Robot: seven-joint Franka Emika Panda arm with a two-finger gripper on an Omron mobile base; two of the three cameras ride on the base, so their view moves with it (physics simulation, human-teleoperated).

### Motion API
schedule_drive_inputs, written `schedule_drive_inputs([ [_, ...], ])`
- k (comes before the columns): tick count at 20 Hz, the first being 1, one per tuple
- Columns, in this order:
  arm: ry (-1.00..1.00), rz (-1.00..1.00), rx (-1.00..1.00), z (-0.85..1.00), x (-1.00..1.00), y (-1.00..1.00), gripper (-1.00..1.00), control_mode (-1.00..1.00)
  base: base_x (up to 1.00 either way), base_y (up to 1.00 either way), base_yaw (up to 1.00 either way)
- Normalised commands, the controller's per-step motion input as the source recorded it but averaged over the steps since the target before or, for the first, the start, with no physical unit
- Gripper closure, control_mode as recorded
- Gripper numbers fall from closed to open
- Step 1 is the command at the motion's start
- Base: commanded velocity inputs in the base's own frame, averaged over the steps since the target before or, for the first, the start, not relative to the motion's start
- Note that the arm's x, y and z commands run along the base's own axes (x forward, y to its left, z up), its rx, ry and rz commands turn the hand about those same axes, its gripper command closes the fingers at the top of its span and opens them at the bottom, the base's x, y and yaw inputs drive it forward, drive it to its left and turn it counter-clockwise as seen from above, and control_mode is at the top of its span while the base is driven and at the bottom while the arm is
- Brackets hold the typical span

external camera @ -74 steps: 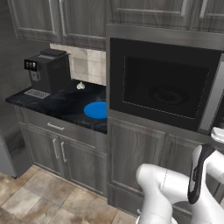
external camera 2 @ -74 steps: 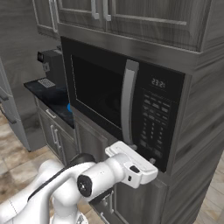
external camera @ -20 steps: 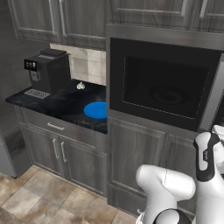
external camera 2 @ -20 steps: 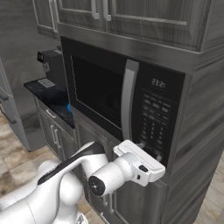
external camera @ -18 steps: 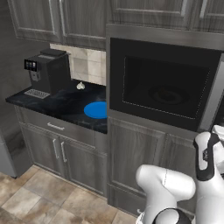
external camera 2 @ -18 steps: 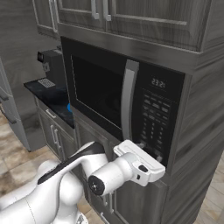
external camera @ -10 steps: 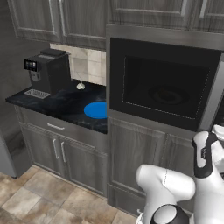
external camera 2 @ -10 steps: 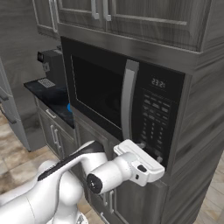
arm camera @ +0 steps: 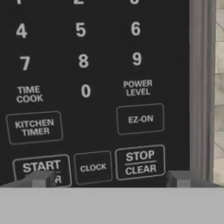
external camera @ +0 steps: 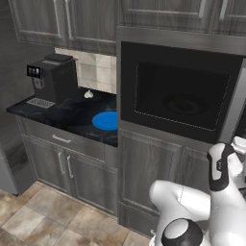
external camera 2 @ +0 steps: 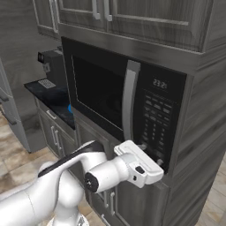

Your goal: Pick the mushroom from the counter and place it in the microwave. Then turn on the microwave.

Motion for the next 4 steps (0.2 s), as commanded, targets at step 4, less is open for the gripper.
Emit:
schedule_drive_inputs([
  [4,-0.02,-0.07,0.0,0.0,0.07,0.0,-1.0,-1.0,0.0,0.0,0.0],
])
